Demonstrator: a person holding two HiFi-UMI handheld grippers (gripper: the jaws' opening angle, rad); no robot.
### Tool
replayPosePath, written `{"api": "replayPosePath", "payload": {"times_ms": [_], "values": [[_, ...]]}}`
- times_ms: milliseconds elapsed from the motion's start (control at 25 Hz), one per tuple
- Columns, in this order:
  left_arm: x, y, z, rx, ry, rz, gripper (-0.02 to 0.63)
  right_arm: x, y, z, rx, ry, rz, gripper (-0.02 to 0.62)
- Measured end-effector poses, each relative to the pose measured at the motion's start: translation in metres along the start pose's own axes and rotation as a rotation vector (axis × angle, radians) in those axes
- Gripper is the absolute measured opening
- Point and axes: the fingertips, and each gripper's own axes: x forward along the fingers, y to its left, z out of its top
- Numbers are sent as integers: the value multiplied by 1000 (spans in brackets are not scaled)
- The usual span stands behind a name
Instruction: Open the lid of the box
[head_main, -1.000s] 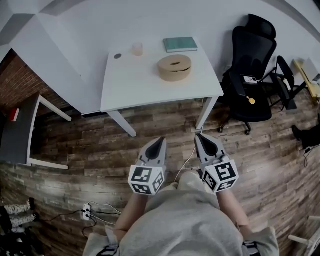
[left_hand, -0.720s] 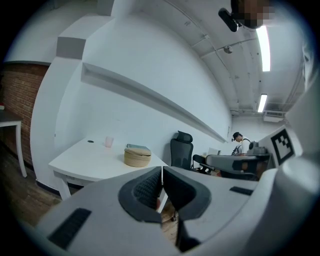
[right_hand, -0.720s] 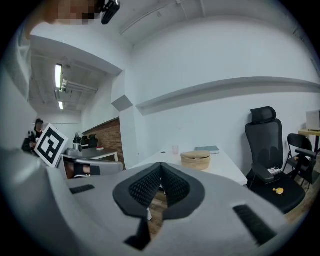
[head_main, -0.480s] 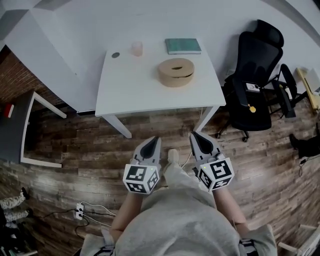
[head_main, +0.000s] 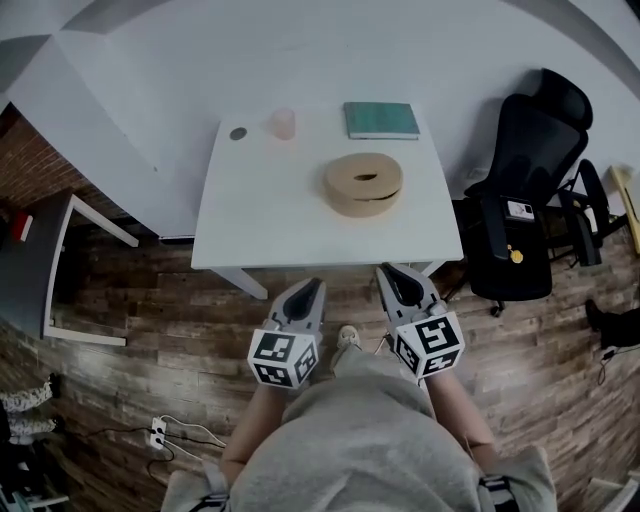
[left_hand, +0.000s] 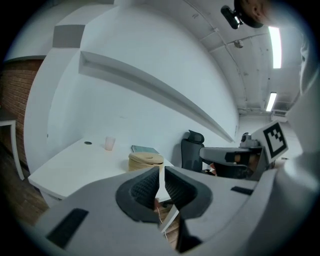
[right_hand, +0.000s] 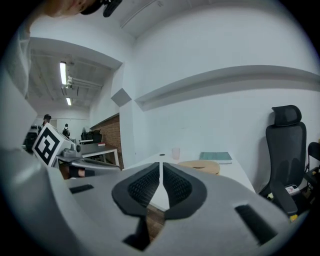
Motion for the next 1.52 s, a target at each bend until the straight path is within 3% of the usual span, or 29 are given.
{"api": "replayPosePath", "payload": {"times_ms": [480,840,1120,1520], "values": [[91,35,12,-15,52,18,147,88,-65,1,-59,75,75,89],[137,52,-3,-15,93,42,196,131,-94,-18,-138,139,129,147],[158,69,-14,-35,109,55,238,158,-96,-30,-262,198,186,176],[200,85,-37,2,188,-5,279,192,-102,-57,-531,374,231,199]]}}
